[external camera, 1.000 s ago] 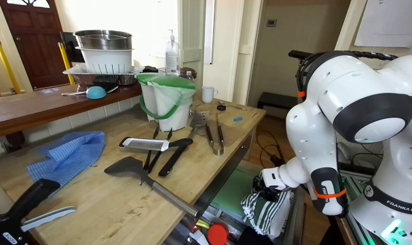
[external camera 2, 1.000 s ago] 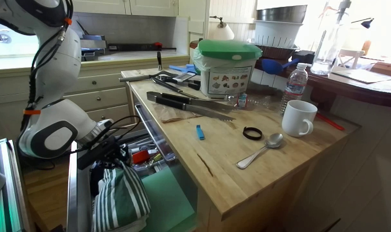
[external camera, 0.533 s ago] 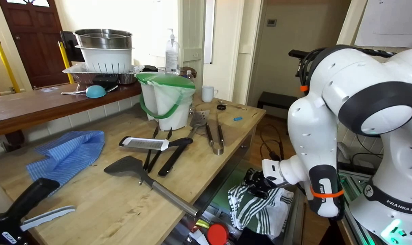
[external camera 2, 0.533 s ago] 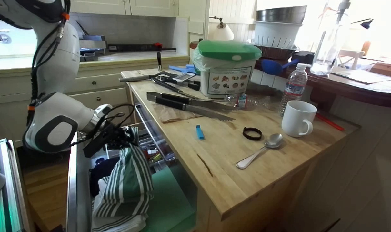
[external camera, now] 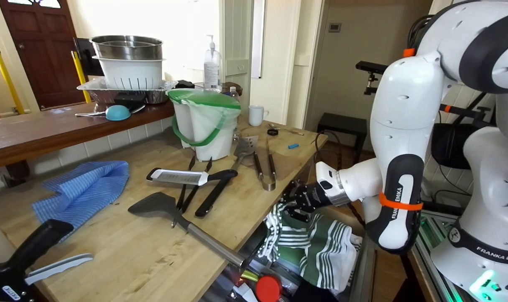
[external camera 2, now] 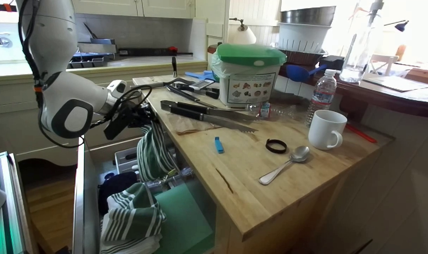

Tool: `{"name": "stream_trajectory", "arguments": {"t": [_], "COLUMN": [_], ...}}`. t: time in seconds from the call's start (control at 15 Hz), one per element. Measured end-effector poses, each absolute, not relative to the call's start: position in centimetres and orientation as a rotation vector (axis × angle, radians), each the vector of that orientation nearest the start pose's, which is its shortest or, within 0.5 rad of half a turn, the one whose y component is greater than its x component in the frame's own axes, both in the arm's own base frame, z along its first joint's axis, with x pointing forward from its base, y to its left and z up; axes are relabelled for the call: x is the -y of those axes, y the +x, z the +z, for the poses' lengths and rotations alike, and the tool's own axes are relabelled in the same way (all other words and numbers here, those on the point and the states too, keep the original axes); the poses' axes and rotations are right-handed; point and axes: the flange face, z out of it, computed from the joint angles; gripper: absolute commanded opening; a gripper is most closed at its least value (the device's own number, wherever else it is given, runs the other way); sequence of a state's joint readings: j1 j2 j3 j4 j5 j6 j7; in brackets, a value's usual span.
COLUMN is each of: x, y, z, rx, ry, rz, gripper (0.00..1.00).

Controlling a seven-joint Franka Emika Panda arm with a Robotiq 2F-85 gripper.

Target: Remove one green towel from the drawer and put it on the table

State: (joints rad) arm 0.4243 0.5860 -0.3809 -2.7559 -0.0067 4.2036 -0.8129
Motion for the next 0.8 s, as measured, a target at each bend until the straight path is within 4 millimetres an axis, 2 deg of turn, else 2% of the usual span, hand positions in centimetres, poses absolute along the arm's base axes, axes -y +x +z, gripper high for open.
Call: {"name": "stream_trajectory", "arguments": {"t": [0.33, 0.8], "x": [0.0, 0.0], "y": [39.5, 40.8], "z": [17.3, 17.6], "rx": [1.654, 1.958], "ry": [-2.823, -2.766], "rz": [-1.384, -1.055], "gripper": [0.04, 0.04]}}
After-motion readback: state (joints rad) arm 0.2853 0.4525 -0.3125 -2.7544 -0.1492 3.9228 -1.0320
